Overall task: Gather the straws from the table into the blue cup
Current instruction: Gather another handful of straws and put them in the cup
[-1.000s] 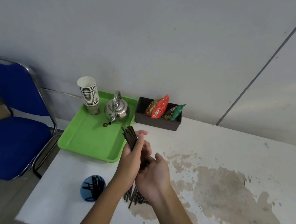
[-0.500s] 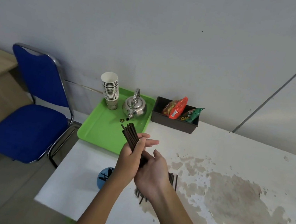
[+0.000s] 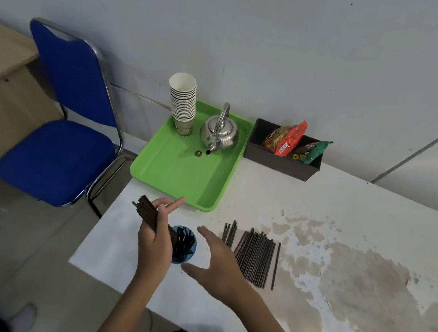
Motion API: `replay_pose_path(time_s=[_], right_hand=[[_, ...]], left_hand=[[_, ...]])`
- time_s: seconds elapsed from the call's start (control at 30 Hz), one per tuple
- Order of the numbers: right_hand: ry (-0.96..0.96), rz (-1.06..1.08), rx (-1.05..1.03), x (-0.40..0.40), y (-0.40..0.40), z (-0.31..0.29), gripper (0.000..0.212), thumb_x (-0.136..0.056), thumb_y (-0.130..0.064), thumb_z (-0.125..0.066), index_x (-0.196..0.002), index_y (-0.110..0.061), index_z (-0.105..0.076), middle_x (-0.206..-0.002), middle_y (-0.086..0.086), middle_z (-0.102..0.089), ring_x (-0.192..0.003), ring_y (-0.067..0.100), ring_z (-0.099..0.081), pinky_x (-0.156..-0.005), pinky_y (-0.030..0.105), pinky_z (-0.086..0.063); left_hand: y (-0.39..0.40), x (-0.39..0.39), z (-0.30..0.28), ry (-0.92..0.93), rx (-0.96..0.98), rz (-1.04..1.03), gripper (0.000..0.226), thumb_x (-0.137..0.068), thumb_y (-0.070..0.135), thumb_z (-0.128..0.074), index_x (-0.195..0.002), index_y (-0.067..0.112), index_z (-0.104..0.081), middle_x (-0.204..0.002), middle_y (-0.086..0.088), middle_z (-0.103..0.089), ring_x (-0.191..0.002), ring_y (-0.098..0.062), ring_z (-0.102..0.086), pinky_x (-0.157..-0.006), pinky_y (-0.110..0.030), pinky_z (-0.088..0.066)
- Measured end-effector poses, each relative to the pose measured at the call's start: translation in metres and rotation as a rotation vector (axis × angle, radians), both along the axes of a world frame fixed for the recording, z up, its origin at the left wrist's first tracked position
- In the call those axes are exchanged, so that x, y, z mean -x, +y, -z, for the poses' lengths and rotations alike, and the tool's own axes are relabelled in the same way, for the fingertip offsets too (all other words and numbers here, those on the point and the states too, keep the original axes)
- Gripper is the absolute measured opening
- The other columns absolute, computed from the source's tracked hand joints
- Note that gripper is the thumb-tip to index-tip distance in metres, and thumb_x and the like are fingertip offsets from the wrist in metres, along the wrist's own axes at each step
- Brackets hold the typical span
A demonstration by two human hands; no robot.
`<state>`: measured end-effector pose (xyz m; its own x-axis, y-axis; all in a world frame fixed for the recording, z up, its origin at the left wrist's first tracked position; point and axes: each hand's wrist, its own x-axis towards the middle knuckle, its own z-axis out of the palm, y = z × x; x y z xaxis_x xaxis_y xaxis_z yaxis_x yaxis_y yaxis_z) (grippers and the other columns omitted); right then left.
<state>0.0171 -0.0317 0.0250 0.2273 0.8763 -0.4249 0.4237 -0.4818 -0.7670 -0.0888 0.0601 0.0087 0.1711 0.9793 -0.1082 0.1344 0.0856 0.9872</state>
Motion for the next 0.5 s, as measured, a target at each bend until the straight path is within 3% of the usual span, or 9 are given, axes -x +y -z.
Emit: replay_pose_path(time_s=[0.1,0.17,0.33,0.5], right_hand=[[-0.028,-0.024,-0.025,0.004,0.002,0.009,0.088,-0.079,-0.039,-0.075,-0.15,-0.024,-0.024,-0.156,-0.008,-0.029,-0.143,0.01,-0.026,-0.109,0.016,-0.016],[-0.051,-0.028,-0.044,0.006,0.005,0.015,0.084,-0.082,-0.037,-0.072,-0.149,-0.023,-0.025,-0.155,-0.006,-0.031,-0.141,0.011,-0.028,-0.108,0.016,-0.017],[-0.059,-0.011,-0.059,0.011,0.011,0.024,0.072,-0.087,-0.038,-0.065,-0.148,-0.024,-0.029,-0.15,-0.006,-0.04,-0.137,0.012,-0.037,-0.114,0.028,-0.03],[-0.093,-0.002,-0.074,0.014,0.011,0.03,0.063,-0.091,-0.03,-0.06,-0.146,-0.025,-0.03,-0.146,-0.004,-0.044,-0.133,0.014,-0.042,-0.108,0.027,-0.035]], left_hand=[[-0.007,0.005,0.011,0.007,0.014,-0.049,0.042,-0.108,0.031,-0.033,-0.114,0.03,-0.074,-0.119,0.017,-0.057,-0.115,-0.013,-0.055,-0.107,-0.04,-0.041],[-0.011,0.003,0.012,0.003,0.024,-0.067,0.042,-0.108,0.028,-0.032,-0.116,0.025,-0.074,-0.114,0.024,-0.057,-0.114,-0.009,-0.055,-0.106,-0.036,-0.041],[-0.016,0.0,0.02,-0.019,0.025,-0.062,0.038,-0.108,0.025,-0.033,-0.122,0.019,-0.067,-0.121,0.025,-0.065,-0.122,0.0,-0.055,-0.106,-0.029,-0.042],[-0.019,-0.002,0.038,0.116,-0.063,0.027,0.033,-0.106,0.037,-0.033,-0.127,0.046,-0.056,-0.136,0.016,-0.059,-0.136,-0.003,-0.046,-0.106,-0.013,-0.039]])
